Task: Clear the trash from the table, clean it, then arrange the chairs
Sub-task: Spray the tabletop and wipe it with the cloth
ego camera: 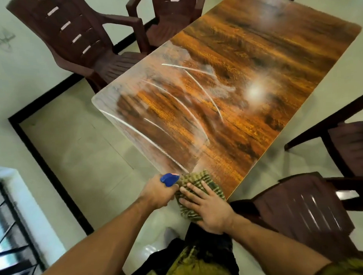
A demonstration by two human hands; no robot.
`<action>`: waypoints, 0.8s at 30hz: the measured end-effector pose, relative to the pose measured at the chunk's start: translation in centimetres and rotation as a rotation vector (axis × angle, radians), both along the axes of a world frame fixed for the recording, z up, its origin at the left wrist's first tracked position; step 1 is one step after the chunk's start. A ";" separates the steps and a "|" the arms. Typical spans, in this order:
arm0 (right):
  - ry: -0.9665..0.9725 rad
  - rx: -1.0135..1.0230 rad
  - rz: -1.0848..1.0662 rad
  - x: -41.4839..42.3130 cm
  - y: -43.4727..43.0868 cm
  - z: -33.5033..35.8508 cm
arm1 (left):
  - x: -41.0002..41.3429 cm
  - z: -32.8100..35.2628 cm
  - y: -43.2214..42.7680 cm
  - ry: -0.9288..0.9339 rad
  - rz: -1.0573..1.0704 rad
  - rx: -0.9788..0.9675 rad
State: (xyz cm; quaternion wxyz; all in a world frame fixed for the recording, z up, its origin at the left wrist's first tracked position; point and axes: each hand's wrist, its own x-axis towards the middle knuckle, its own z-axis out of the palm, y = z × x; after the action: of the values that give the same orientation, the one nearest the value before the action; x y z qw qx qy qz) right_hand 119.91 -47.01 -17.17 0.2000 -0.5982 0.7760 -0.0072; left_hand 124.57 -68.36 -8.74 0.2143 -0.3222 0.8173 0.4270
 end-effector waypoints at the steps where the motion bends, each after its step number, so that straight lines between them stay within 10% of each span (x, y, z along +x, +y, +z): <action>1: -0.024 -0.003 0.023 -0.8 0.7 0.3 | 0.7 -0.1 -0.2 0.001 0.000 0.012; 4: -0.016 0.008 -0.186 -3.7 2.8 0.9 | 2.5 0.0 -0.8 0.005 0.002 0.032; 10: -0.018 0.137 -1.359 -8.5 -2.5 1.1 | 4.2 0.2 -1.8 0.072 0.085 0.050; 19: 0.028 0.039 -0.265 1.9 0.5 0.3 | 3.7 0.5 -2.8 0.102 0.051 0.073; 21: 0.025 0.063 -0.262 -0.5 1.6 0.7 | 3.0 0.4 -3.0 0.093 0.005 0.086; 24: 0.093 0.090 -0.838 -5.4 -0.4 0.8 | 1.0 0.4 -3.6 0.103 -0.049 0.103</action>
State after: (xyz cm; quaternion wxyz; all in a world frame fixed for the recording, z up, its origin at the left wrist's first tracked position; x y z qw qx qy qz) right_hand 114.52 -47.39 -16.42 0.1707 -0.2215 0.9597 -0.0270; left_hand 125.52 -71.98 -8.30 0.1986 -0.2685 0.8117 0.4791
